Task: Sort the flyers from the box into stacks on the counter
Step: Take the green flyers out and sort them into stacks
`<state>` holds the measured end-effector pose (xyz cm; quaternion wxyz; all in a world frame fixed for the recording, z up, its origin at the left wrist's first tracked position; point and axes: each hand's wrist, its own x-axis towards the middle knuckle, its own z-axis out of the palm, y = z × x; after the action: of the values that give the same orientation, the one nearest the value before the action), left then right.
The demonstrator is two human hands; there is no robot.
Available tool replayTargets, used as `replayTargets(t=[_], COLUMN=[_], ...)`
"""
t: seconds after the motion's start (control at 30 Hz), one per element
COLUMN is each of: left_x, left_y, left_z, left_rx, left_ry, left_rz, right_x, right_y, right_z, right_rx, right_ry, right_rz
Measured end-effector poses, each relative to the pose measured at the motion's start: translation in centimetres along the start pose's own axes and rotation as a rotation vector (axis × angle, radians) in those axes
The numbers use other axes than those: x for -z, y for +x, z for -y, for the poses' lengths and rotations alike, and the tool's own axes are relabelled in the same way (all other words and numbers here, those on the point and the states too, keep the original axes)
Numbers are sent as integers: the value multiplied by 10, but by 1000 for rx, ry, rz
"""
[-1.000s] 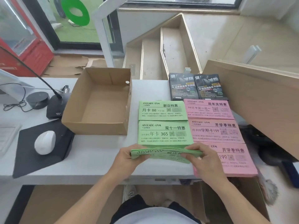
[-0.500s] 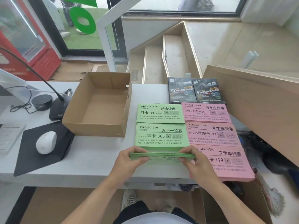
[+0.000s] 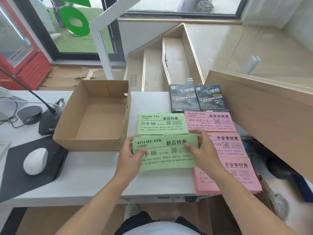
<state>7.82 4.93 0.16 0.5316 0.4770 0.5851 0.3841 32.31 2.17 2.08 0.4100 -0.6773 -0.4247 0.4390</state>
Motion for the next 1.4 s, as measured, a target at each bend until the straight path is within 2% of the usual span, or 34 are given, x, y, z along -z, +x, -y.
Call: replayTargets(t=[0.07, 0.23, 0.43, 0.5, 0.6, 0.67, 0.73, 0.83, 1.0, 1.4], left_x=[-6, -16, -13, -14, -14, -11, -9, -10, -11, -8], left_y=[15, 34, 42, 35, 27, 27, 29, 34, 42, 52], left_z=[1, 0, 16, 19, 26, 30, 34, 40, 39, 32], left_rx=[18, 21, -50, -85, -28, 57, 63, -21, -16, 21], left_ry=[32, 294, 464, 554, 607, 591, 628, 656, 581, 583], left_rz=[-27, -53, -17, 21, 119, 203, 252, 217, 162, 218], right_x=[-5, -19, -28, -28, -22, -18, -17, -20, -24, -24], right_y=[18, 44, 37, 29, 18, 9, 7, 12, 21, 21], right_z=[5, -5, -27, -29, -31, -36, -40, -37, -29, -26], right_rx=[-26, -62, 117, 226, 180, 123, 101, 110, 79, 88], right_ry=[-107, -240, -706, -759, -722, -770, -836, -822, -830, -871], right_rz=[-37, -119, -247, -286, -126, 49, 146, 114, 129, 106])
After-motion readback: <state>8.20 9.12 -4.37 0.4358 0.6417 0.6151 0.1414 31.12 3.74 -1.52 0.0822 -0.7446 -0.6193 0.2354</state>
